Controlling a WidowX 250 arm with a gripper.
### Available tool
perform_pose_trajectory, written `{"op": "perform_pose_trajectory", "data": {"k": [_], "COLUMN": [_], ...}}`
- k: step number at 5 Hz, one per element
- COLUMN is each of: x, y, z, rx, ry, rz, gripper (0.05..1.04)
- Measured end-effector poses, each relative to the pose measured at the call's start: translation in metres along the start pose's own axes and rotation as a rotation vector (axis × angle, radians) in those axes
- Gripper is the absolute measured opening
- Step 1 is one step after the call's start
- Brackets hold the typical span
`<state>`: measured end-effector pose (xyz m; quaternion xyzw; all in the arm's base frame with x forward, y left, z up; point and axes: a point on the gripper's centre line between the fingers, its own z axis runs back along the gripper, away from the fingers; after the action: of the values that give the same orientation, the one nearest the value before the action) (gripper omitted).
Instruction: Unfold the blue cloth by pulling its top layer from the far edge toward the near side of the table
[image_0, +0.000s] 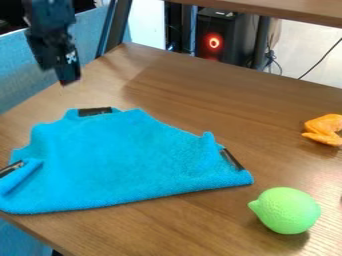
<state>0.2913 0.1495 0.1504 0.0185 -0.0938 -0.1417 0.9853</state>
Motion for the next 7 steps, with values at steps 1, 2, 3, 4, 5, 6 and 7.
{"op": "perform_pose_trajectory", "data": {"k": [1,2,3,4,5,6,7], "x": [0.005,0.008,0.01,0.014,0.015,0.014,0.011], "y": [0.007,0.015,0.016,0.009,0.01,0.011,0.014], "z": [-0.014,-0.031,-0.042,-0.05,-0.051,-0.058,-0.07], "rx": [0.0,0.015,0.012,-0.009,-0.013,-0.015,-0.003], "ry": [-0.039,-0.038,-0.047,-0.098,-0.116,-0.118,-0.092], "rz": [-0.051,-0.063,-0.084,-0.156,-0.172,-0.165,-0.157], "gripper": [1.001,1.001,1.001,1.001,1.001,1.001,1.001]}}
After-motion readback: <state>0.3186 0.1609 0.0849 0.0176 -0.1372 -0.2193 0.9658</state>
